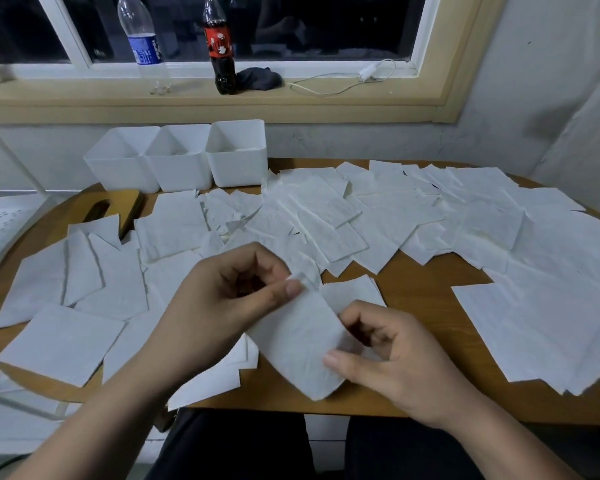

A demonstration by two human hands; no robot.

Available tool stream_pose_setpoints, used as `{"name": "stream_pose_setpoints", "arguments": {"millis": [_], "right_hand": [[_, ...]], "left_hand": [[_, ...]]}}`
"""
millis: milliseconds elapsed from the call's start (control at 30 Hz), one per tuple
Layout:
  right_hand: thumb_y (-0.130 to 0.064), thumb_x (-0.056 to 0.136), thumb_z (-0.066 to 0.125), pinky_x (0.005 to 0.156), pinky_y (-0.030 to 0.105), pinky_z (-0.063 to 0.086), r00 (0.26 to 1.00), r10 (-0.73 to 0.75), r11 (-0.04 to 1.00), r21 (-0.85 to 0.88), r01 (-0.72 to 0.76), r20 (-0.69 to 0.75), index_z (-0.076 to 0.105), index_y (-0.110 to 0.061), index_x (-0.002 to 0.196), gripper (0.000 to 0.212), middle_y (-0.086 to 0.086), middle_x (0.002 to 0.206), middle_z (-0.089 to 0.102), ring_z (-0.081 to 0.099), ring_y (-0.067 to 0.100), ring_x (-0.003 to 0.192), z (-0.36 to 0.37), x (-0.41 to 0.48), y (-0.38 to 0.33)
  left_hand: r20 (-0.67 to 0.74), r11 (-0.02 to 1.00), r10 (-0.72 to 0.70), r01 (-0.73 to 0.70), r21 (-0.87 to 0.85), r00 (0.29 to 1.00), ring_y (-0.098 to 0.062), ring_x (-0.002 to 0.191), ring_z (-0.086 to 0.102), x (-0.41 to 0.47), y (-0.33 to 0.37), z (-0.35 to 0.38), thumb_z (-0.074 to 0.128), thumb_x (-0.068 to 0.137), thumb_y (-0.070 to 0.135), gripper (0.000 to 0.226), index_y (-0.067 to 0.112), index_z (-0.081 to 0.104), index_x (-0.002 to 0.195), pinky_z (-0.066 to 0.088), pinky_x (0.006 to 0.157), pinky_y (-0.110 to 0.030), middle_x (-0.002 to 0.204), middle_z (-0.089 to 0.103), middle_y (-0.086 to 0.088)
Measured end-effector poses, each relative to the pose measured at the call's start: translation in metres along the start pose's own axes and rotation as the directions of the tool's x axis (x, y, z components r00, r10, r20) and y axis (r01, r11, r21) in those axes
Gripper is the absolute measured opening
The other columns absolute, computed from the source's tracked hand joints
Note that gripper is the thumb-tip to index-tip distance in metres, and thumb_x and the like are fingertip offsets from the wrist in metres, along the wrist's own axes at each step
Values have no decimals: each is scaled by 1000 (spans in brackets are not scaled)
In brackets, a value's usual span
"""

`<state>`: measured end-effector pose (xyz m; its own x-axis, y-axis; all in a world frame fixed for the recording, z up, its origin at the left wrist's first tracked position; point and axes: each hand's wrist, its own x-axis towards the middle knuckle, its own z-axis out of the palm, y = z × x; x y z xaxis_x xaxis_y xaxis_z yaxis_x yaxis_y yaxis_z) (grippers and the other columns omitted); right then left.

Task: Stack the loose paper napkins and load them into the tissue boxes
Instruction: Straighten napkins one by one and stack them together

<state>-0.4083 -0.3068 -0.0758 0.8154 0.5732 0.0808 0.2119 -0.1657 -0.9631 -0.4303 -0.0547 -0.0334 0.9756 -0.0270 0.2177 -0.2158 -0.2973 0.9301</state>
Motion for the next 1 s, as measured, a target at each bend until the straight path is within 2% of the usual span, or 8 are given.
{"name": "stream_pose_setpoints", "arguments": {"millis": [100, 233, 367, 500, 600, 700, 833, 1000], "right_hand": [[-19, 95, 81, 90, 42, 63, 995, 99, 995, 31, -99, -18, 76, -27, 110, 17, 3, 111, 78, 75, 20, 106, -11, -9, 4], [-24, 96, 79, 98, 39, 60, 972, 223, 974, 57, -220, -68, 73, -30, 130, 35, -10, 123, 78, 73, 12, 118, -16, -19, 8], [-18, 88, 87, 82, 36, 64, 918, 254, 964, 8, -264, -305, 62, -41, 131, 54, -8, 109, 81, 80, 19, 92, -19, -26, 7], [-14, 86, 89, 71, 30, 62, 865, 296, 950, 34, -309, -404, 40, -62, 140, 88, -11, 104, 81, 80, 22, 75, -12, -32, 7], [-23, 90, 86, 66, 23, 60, 872, 276, 937, -87, -337, -403, 59, -48, 124, 50, -16, 93, 80, 79, 13, 73, -7, -36, 8], [-28, 94, 81, 60, 19, 55, 867, 317, 916, -113, -385, -384, 70, -32, 102, 14, -6, 74, 78, 77, 12, 68, -5, -37, 12], [-25, 98, 77, 55, 29, 57, 866, 375, 902, -86, -423, -331, 74, -26, 96, 4, -3, 80, 79, 75, 19, 64, -5, -35, 15], [-26, 103, 70, 55, 33, 58, 872, 414, 880, -132, -457, -261, 74, -22, 93, 11, -5, 81, 79, 74, 19, 59, -11, -36, 14]], "left_hand": [[-5, 999, -29, 29, -28, 1000, -23, 92, 74, 21, -8, 10, 80, 90, 37, 16, 22, 78, 89, 58, 80, -40, 91, 76, -3], [38, 998, -53, 54, -27, 998, -16, 97, 76, 52, -13, 25, 78, 95, 35, 19, 17, 78, 96, 62, 81, -29, 96, 78, 3], [142, 997, -65, 59, 45, 988, -14, 91, 77, 86, -26, 44, 81, 97, 27, 13, 15, 80, 95, 60, 81, -24, 93, 80, 4], [243, 981, -92, 47, 187, 966, -12, 92, 76, 113, -42, 66, 82, 96, 32, 12, 20, 82, 94, 64, 87, -33, 94, 80, 8], [317, 963, -150, 67, 260, 937, -9, 92, 75, 127, -52, 78, 84, 93, 33, 11, 23, 83, 92, 63, 83, -27, 93, 80, 11], [350, 940, -161, 35, 340, 923, -2, 88, 72, 135, -62, 83, 84, 93, 37, 12, 25, 82, 91, 52, 72, -15, 90, 79, 14], [369, 911, -167, 0, 412, 915, -3, 88, 71, 140, -72, 89, 84, 93, 40, 14, 26, 82, 92, 55, 73, -15, 91, 78, 13], [401, 879, -138, -75, 471, 906, -4, 86, 71, 138, -76, 92, 86, 91, 37, 11, 28, 80, 92, 54, 73, -16, 90, 77, 14]]}}
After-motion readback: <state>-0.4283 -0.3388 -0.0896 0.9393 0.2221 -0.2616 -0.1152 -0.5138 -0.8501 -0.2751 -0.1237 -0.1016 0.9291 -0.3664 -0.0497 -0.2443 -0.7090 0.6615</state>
